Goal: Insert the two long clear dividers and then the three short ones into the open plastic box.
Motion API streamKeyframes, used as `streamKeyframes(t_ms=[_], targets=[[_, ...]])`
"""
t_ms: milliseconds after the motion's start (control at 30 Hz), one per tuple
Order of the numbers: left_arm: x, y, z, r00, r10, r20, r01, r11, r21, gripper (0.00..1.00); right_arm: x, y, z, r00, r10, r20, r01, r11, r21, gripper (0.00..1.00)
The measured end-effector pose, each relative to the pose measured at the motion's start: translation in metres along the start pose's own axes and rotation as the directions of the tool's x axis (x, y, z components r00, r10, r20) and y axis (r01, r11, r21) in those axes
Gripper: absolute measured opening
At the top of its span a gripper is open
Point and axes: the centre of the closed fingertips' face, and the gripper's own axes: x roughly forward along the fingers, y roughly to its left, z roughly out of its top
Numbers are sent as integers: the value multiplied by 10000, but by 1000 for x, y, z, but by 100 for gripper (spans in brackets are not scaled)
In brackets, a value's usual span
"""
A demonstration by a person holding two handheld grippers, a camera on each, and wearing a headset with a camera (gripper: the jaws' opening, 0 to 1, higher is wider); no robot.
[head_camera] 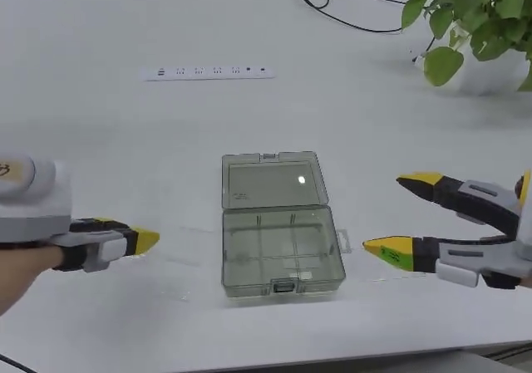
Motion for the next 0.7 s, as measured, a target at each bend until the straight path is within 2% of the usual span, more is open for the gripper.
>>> streamKeyframes(t_ms=[233,300,433,700], targets=[[3,-25,9,9974,-545,475,557,9982,-238,30,6,6,13,10000,-13,89,11,9997,226,62],[3,-33,11,9952,-745,631,771,9962,-399,30,8,6,15,9999,-68,117,62,9987,512,62],[5,-50,16,9901,-1089,880,1139,9920,-537,30,13,11,20,9998,-79,202,67,9981,607,61],[8,-80,24,9781,-1689,1213,1760,9831,-511,30,21,23,31,9997,-16,259,-8,9958,915,55]])
